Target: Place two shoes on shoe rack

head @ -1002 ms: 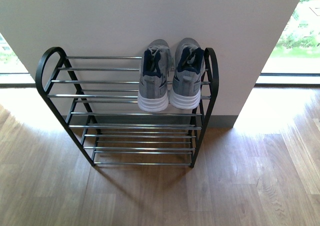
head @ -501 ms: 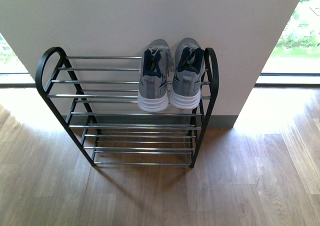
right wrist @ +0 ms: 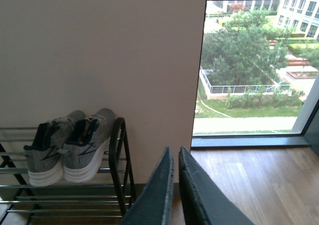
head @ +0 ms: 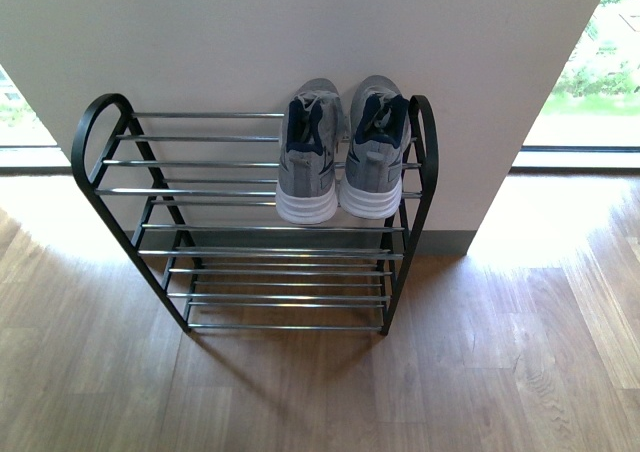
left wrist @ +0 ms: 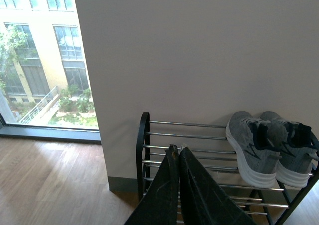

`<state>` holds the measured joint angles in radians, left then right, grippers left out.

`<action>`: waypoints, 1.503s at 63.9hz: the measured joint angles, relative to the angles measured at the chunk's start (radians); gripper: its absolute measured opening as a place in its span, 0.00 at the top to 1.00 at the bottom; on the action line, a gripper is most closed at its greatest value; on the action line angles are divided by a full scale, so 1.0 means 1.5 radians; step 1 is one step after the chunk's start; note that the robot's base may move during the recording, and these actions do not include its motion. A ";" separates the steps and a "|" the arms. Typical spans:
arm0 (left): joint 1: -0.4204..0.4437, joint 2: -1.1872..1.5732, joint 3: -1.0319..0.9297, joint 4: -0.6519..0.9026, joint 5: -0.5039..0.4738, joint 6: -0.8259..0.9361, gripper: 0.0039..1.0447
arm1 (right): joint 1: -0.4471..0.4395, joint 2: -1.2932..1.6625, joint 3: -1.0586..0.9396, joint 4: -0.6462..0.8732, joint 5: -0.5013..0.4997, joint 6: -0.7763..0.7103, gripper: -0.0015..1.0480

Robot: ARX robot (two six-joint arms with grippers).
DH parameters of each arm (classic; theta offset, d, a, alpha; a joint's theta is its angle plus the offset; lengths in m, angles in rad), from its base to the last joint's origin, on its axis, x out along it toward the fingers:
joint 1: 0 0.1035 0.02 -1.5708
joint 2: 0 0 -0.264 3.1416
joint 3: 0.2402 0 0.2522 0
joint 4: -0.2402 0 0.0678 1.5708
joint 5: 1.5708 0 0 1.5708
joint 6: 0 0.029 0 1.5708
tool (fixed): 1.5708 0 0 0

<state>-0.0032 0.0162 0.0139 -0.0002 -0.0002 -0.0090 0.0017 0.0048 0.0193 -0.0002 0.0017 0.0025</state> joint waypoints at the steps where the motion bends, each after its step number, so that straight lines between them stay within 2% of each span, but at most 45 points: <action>1: 0.000 0.000 0.000 0.000 0.000 0.000 0.89 | 0.000 0.000 0.000 0.000 0.000 0.000 0.81; 10: 0.000 0.000 0.000 0.000 0.000 0.000 0.67 | 0.000 0.000 0.000 0.000 0.000 0.000 0.60; 20: 0.000 0.000 0.000 0.000 0.000 0.000 0.31 | 0.000 0.000 0.000 0.000 0.000 0.000 0.24; 27: 0.000 0.000 0.000 0.000 0.000 0.000 0.12 | 0.000 0.000 0.000 0.000 0.000 0.000 0.08; 29: 0.000 0.000 0.000 0.000 -0.001 0.000 0.08 | 0.000 0.000 0.000 0.000 -0.002 0.000 0.08; 96: 0.001 -0.001 0.000 0.000 0.000 0.001 0.09 | 0.000 -0.001 0.000 -0.001 0.001 0.000 0.09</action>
<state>-0.0025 0.0154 0.0139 -0.0002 0.0002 -0.0071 0.0017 0.0040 0.0193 -0.0013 0.0025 0.0029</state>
